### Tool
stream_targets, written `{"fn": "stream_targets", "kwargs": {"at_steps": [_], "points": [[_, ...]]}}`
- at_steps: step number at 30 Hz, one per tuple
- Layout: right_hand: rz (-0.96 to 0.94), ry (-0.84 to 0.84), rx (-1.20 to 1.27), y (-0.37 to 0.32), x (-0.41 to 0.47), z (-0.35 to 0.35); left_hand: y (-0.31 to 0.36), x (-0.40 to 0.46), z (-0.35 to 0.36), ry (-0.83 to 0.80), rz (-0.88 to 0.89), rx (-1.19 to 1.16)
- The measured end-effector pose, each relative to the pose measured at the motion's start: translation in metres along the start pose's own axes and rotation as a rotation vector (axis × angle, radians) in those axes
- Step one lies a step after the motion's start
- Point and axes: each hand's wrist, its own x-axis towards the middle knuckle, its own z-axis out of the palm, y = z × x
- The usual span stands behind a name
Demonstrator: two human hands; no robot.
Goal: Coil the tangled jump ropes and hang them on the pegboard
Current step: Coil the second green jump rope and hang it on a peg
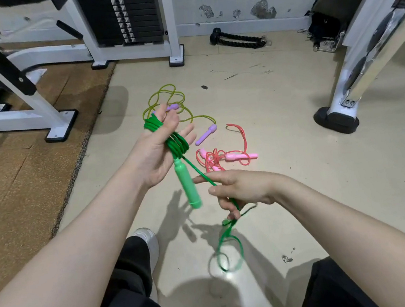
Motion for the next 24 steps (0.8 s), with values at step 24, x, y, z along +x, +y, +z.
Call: {"fn": "stream_targets", "kwargs": {"at_steps": [24], "points": [[-0.069, 0.177, 0.149, -0.009, 0.006, -0.005, 0.009, 0.002, -0.022, -0.409, -0.187, -0.352]]}}
